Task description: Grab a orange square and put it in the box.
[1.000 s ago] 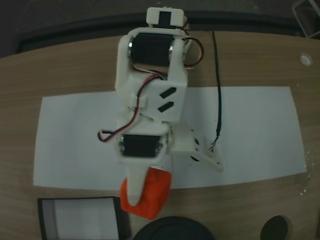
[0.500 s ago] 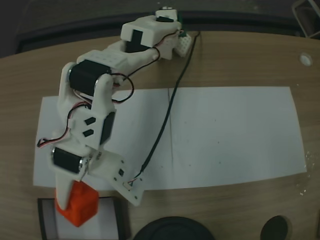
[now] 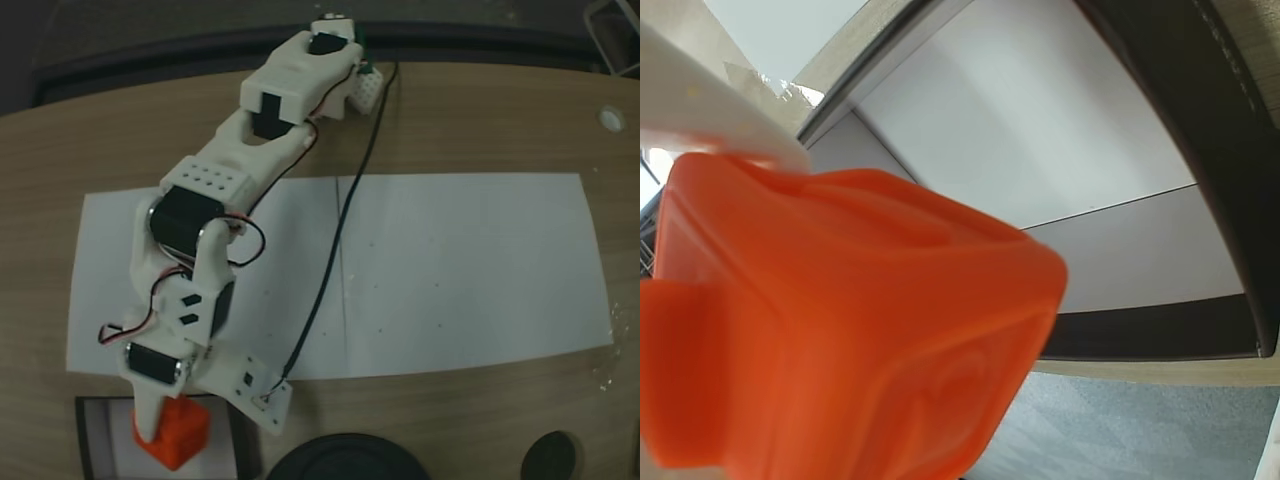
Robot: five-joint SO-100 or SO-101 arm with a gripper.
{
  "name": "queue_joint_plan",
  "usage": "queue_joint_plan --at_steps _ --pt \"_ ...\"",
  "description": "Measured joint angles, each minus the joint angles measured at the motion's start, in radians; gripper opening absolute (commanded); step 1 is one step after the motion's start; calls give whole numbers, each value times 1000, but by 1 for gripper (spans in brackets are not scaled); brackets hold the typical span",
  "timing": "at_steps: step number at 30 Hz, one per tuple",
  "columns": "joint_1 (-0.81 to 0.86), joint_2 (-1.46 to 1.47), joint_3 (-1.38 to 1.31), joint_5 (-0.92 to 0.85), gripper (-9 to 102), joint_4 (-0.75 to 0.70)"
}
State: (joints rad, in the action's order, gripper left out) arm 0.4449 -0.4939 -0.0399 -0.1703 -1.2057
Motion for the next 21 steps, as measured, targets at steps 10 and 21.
queue_joint_plan --at_steps 10,21 --pt "0 0 0 0 34 0" --pt "-5 -25 -94 31 3 -247"
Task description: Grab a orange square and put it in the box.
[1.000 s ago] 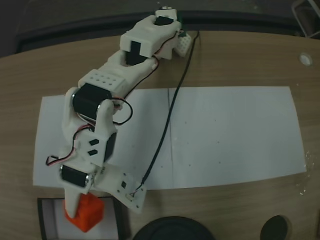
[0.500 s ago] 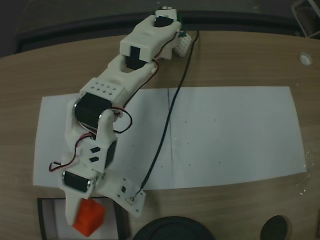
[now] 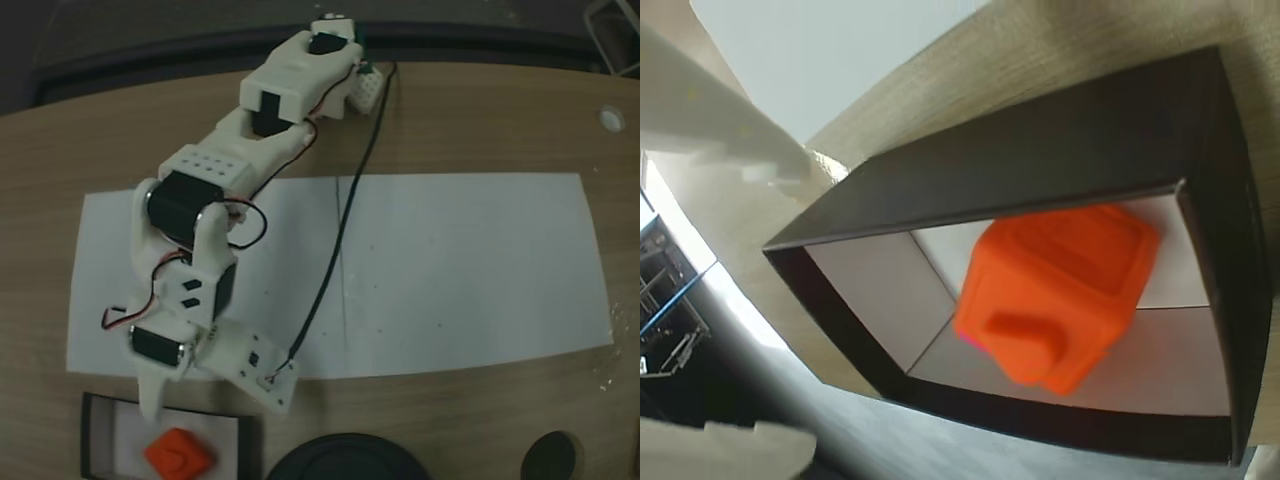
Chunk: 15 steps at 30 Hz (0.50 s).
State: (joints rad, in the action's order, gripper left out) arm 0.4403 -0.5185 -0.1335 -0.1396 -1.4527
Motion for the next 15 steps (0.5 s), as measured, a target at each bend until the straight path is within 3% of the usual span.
queue_joint_plan --at_steps 6,15 --pt "-109 -236 -58 3 3 -261" --pt "-201 -667 0 80 3 -291"
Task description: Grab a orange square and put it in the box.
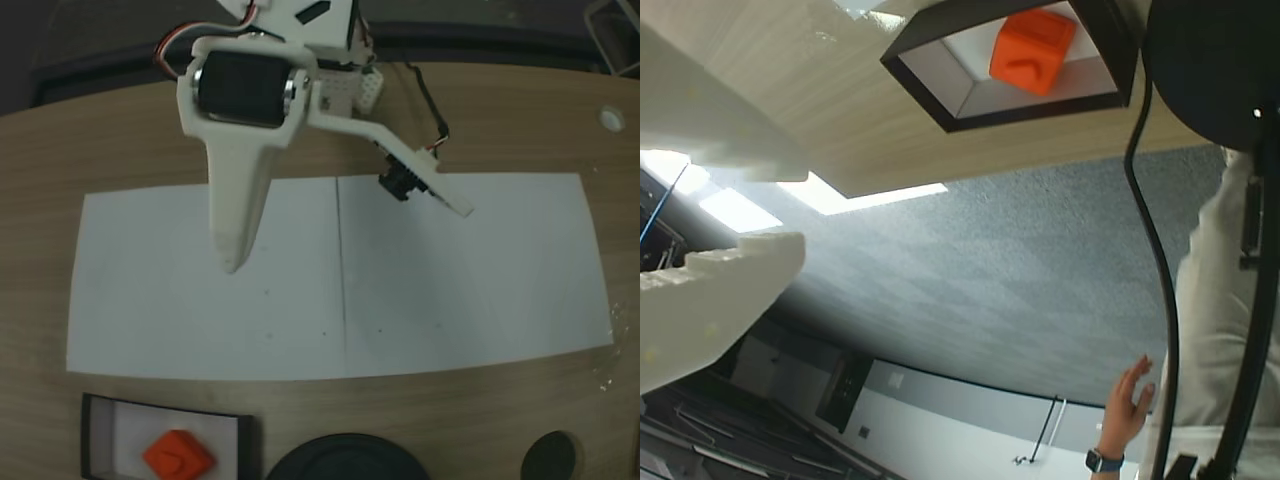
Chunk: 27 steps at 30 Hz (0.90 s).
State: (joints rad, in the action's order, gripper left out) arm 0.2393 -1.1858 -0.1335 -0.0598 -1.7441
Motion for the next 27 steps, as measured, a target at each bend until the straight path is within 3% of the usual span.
queue_joint_plan --at_steps 6,13,22,27 --pt "-91 -377 364 2 3 0" --pt "-201 -940 988 2 3 2" --pt "-198 -1698 1862 -66 3 219" --pt "-163 -2068 2207 -153 3 282"
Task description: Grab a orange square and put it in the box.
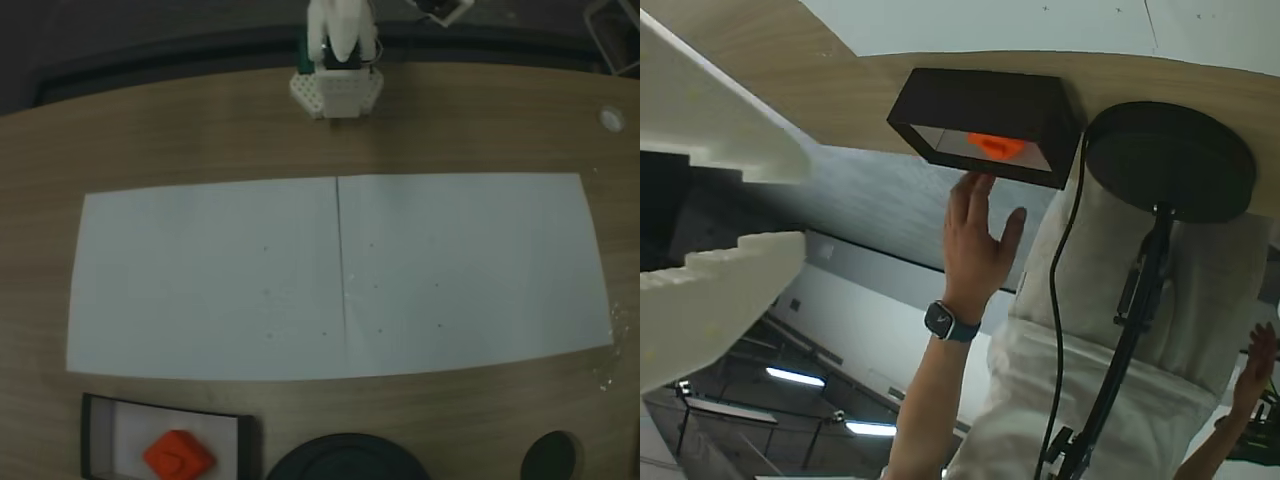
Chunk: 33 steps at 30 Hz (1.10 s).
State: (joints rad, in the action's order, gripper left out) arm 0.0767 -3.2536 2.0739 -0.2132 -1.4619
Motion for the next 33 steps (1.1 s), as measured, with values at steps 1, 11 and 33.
queue_joint_plan --at_steps 1,11,33 --pt "20 -66 55 -14 3 18" --pt "104 -201 360 -32 3 195" --pt "-61 -201 992 207 0 184"
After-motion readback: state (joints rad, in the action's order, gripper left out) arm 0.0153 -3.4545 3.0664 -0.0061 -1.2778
